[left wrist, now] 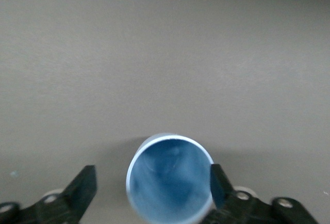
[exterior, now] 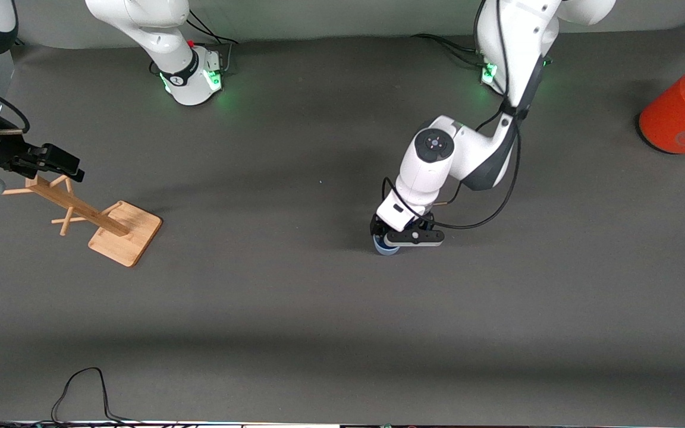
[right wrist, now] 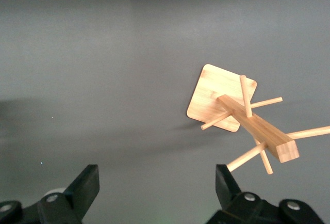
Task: Rotate and upright cup with both arms
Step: 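Lower the upright cup onto the table with the left gripper, then open the left gripper and draw it back from the cup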
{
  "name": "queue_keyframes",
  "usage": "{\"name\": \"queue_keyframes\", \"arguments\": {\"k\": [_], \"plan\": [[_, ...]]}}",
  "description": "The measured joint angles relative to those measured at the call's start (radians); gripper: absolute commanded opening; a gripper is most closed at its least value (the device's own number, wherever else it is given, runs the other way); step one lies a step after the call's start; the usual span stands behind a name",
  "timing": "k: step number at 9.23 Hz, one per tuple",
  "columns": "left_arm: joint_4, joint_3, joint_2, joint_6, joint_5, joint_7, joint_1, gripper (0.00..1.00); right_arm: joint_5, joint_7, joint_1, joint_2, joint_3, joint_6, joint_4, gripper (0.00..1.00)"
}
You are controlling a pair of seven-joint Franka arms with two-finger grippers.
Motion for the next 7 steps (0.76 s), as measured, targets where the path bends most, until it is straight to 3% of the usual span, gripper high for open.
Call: {"name": "queue_keyframes", "arguments": {"k": [3, 7], "plan": [[0.166, 0.019, -0.156, -0.417, 0.005, 0.038, 0.097, 1.00, -0.001, 0.012, 0.000, -0.022, 0.004, -0.003, 0.001, 1.00], [0.186, 0.029, -0.267, -0.608, 0.046, 0.277, 0.370, 1.00, 0.010, 0.028, 0.000, -0.015, 0.019, -0.005, -0.005, 1.00]]}}
